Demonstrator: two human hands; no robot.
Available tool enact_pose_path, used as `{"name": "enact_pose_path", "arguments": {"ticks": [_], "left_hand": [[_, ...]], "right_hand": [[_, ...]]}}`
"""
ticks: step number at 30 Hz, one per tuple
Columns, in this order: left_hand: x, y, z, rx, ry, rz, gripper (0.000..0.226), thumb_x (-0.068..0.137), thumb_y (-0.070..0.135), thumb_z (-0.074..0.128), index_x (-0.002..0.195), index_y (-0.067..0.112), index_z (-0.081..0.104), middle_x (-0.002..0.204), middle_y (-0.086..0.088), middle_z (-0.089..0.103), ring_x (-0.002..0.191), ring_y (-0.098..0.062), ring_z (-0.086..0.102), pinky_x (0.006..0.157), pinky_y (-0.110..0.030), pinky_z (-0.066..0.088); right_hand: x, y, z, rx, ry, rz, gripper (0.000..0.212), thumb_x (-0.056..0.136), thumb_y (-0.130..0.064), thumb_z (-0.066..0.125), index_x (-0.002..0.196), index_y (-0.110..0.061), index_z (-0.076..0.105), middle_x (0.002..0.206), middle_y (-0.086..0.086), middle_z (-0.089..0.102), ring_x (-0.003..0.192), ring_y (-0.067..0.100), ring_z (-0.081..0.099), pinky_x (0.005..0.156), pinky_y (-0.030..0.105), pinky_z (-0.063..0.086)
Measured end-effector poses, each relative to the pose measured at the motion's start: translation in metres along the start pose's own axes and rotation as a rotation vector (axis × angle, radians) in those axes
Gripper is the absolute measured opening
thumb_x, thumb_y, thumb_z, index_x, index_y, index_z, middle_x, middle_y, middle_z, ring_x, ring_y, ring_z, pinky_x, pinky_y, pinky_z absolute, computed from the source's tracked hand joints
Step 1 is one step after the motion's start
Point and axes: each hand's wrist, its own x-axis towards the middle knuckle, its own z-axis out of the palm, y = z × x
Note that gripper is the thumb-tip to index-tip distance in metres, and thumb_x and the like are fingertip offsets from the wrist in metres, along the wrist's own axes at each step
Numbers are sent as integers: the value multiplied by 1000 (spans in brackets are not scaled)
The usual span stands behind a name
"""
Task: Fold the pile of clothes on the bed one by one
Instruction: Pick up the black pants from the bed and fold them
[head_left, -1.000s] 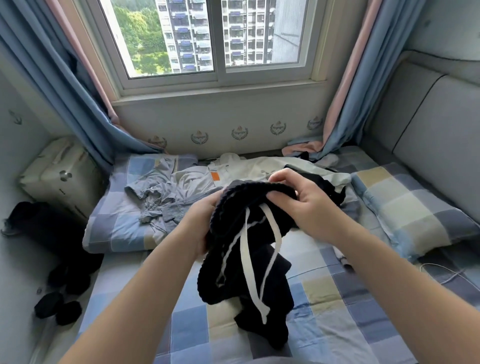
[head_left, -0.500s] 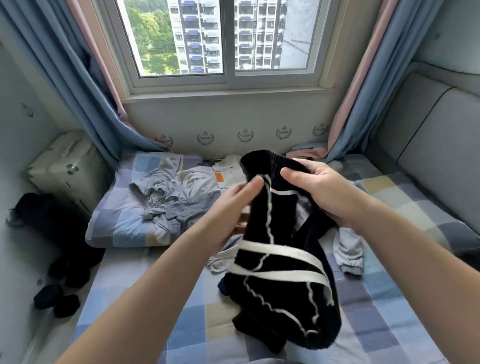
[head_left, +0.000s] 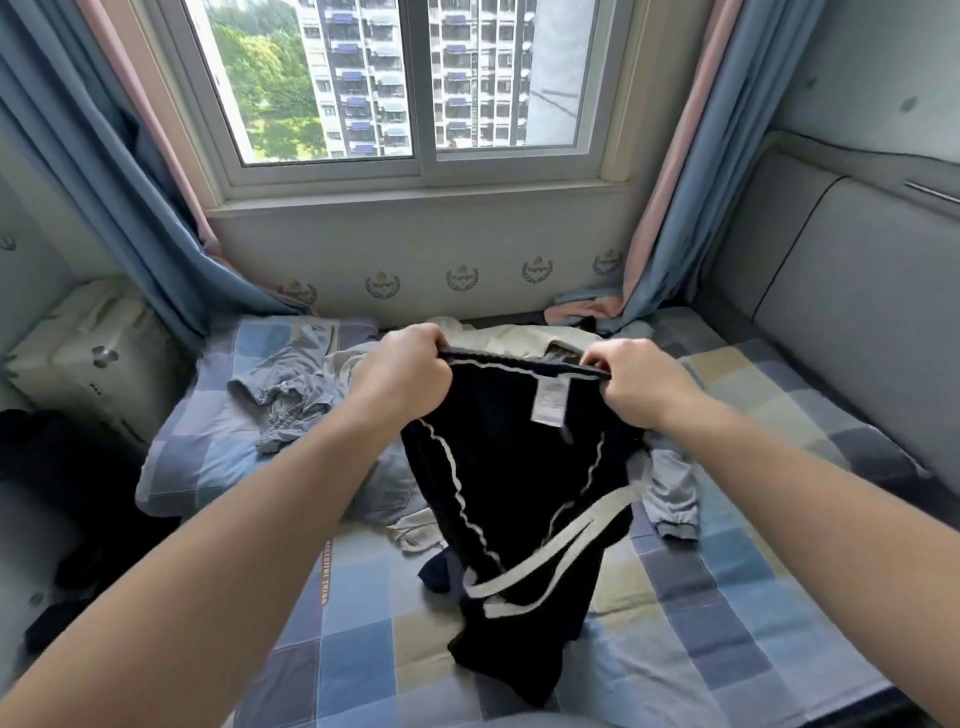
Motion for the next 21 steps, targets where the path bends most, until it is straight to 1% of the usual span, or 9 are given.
{"name": "enact_pose_path", "arguments": {"ticks": [2, 5, 9, 11, 14, 15, 17, 19, 21], "left_hand": [[8, -13, -5, 109, 13, -85, 33, 82, 10, 46, 108, 22, 63, 109, -8, 65, 98, -33, 60, 81, -37, 51], [16, -50, -13, 200, -15, -196, 26, 85, 9, 45, 105, 17, 60, 113, -13, 65, 98, -34, 60, 82, -38, 49], [13, -72, -12, 367, -119, -249, 27, 87, 8, 43, 106, 22, 57, 109, -7, 62, 93, -29, 54, 75, -38, 43], [9, -75, -10, 394, -196, -252, 30, 87, 6, 39, 105, 22, 56, 106, -5, 61, 89, -28, 59, 74, -39, 47], [4, -86, 1, 5, -332, -383, 36, 93, 1, 25, 111, 9, 56, 99, -20, 65, 68, -29, 75, 51, -35, 57], [4, -91, 6, -136, -333, -465, 39, 95, 0, 23, 115, 4, 56, 97, -24, 65, 66, -31, 74, 46, -34, 57], [1, -100, 13, -337, -279, -608, 40, 97, 2, 24, 122, 0, 55, 92, -26, 63, 64, -32, 70, 40, -35, 55], [-1, -110, 16, -444, -255, -613, 37, 97, 1, 27, 120, 3, 56, 88, -18, 58, 64, -27, 62, 46, -37, 59], [-7, -122, 15, -500, -282, -549, 30, 97, -4, 35, 112, 6, 59, 84, -13, 53, 66, -22, 55, 65, -41, 62]], "right_hand": [[1, 22, 15, -68, 6, 132, 33, 82, -5, 51, 99, -28, 66, 107, 7, 69, 99, 32, 62, 76, 39, 52], [-1, 48, 20, -43, 44, 285, 27, 80, -5, 50, 89, -28, 60, 102, 10, 66, 94, 33, 59, 80, 42, 54], [2, 51, 14, -45, 98, 251, 26, 80, -8, 51, 94, -29, 60, 98, 1, 56, 92, 30, 53, 77, 38, 49], [7, 49, 15, 13, 119, 267, 21, 84, -12, 50, 95, -27, 61, 97, 2, 64, 85, 30, 59, 72, 37, 52], [12, 46, 20, 461, 47, 428, 19, 96, -11, 42, 97, -20, 58, 92, 11, 68, 60, 29, 72, 48, 32, 54], [12, 44, 22, 627, 5, 478, 19, 99, -11, 40, 101, -19, 57, 94, 13, 66, 57, 29, 72, 45, 32, 54], [10, 42, 22, 773, -65, 499, 16, 102, -10, 43, 107, -15, 57, 99, 15, 61, 59, 29, 67, 47, 35, 57], [7, 43, 22, 801, -110, 466, 9, 101, -15, 55, 107, -18, 60, 99, 12, 57, 63, 25, 56, 54, 37, 60], [4, 47, 20, 781, -136, 431, 14, 98, -31, 63, 110, -24, 64, 97, 4, 60, 65, 23, 56, 62, 38, 60]]}}
